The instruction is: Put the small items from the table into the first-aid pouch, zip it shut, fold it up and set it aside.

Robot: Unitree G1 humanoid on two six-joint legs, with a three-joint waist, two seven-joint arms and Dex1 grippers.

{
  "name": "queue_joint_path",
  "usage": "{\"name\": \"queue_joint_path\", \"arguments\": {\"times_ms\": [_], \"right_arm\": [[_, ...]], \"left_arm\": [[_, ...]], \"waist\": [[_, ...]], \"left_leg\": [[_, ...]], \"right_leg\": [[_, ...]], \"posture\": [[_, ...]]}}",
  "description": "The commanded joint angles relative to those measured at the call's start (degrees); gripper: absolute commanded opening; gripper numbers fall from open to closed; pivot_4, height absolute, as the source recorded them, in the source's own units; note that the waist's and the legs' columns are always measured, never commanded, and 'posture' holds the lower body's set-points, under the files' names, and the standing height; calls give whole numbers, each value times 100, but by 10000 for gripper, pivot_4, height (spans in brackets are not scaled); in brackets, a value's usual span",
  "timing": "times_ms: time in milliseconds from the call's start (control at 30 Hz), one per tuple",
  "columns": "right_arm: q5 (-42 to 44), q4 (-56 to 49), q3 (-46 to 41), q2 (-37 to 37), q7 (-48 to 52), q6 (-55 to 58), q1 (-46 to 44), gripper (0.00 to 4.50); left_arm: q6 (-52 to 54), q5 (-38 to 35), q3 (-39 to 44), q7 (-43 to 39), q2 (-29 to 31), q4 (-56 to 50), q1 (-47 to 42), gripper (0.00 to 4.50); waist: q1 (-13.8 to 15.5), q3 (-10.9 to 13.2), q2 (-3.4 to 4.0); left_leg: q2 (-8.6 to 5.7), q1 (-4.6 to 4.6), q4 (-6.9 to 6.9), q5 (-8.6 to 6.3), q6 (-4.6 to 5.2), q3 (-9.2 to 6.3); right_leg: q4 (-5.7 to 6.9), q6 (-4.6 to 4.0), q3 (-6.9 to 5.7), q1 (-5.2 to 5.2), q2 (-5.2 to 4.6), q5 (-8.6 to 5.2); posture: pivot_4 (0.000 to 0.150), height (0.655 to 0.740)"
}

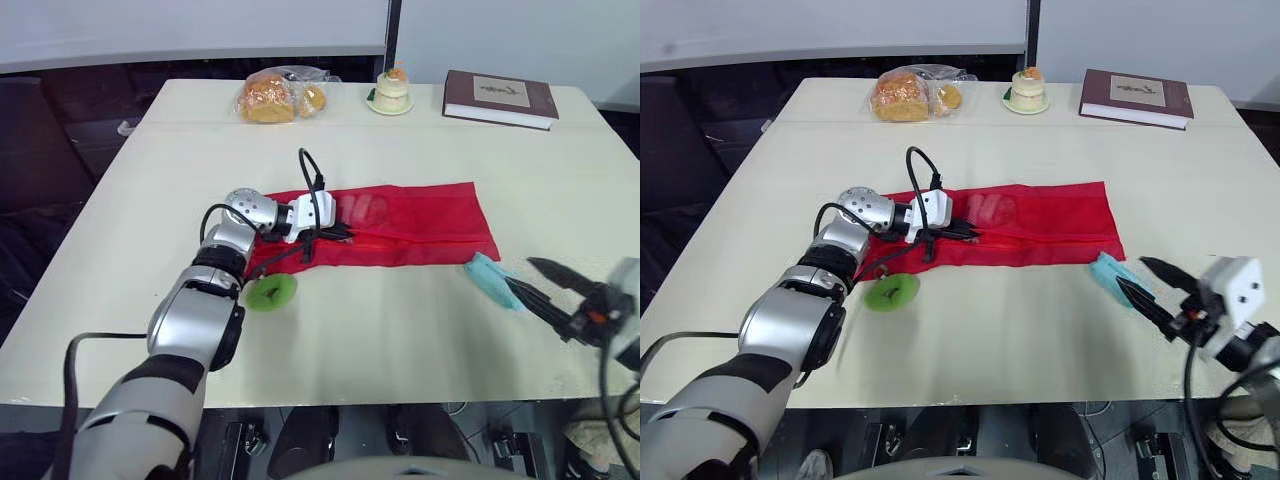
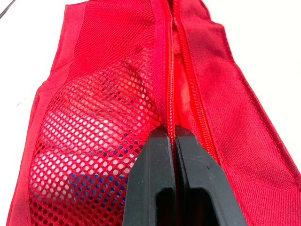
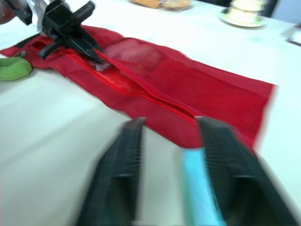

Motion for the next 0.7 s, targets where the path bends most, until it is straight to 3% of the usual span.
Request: {"name": "queue_joint_path", "arguments": {"times_ms": [33,67,100,300,700], "right_arm": [[480,-360,-669,-129,224,-123,332,37500],[607,-392,-843,-138,302,-130,489,43554],[710,-422,-974,-147,352,-137,609,44713],[1203,-615,-1477,-80,391,-215,1120,44713],[1560,-768,-1253,-258,199,-208,1174,44713]], "left_arm": [[85,-128,177,-61,215,-179,40,0],[114,-148,197,-91,265,-210,62,0],[136,-162,214,-122,311,-248,88,0],[336,-331,329,-317,584,-666,410,0],[1177,-615,507,-390,1189,-1633,981,0]], "waist": [[0,0,0],[4,0,1],[1,0,0],[5,-1,0],[22,-1,0]], "left_leg": [[0,0,0,0,0,0],[2,-1,0,0,0,0],[2,-1,-1,0,0,0],[6,-1,0,0,0,3],[8,0,0,0,-1,4]], "right_leg": [[0,0,0,0,0,0],[0,0,0,-1,1,0],[0,0,-1,0,1,0],[-2,0,1,0,0,0],[-2,0,1,0,-2,-1]], "posture": [[1500,7289],[1500,7289],[1500,7289],[1500,7289],[1500,7289]]}}
